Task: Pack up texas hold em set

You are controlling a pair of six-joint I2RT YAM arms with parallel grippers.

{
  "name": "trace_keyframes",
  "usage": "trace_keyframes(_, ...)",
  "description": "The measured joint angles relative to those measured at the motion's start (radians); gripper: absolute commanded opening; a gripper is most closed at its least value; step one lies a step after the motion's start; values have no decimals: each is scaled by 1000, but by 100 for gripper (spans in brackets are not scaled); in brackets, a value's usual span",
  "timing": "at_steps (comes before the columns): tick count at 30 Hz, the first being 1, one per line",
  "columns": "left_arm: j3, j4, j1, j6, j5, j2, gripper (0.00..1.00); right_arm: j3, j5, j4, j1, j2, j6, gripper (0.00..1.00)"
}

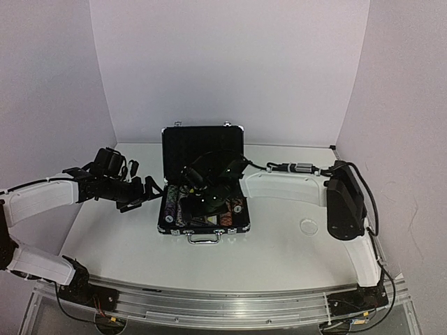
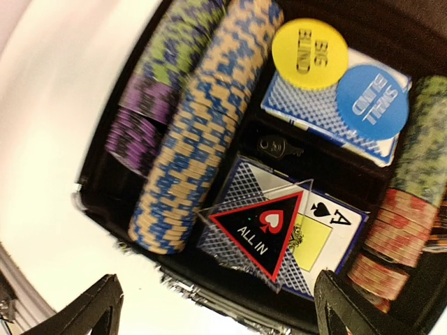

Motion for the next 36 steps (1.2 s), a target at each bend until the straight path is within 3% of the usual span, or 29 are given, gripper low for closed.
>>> trace_keyframes(5, 0, 10, 0, -3, 2, 0, 100, -53, 26, 16, -3, -116, 0, 98)
trace_keyframes(10, 1, 16, 0, -10, 1, 0, 100, -228, 45, 39, -55, -306, 8, 98)
trace_keyframes(16, 1, 17, 0, -27, -7, 0, 100, -581, 74, 42, -278, -598, 45, 98)
trace_keyframes(21, 1, 20, 0, -38, -20, 0, 100, -813, 86, 16, -485, -747, 75, 98)
trace_keyframes(29, 1, 26, 0, -70, -42, -1, 100, -940, 36, -7, -662, -729, 68, 98)
trace_keyframes(36, 1, 42, 0, -86, -46, -1, 100, -939, -27, 2, -694, -574, 41, 97)
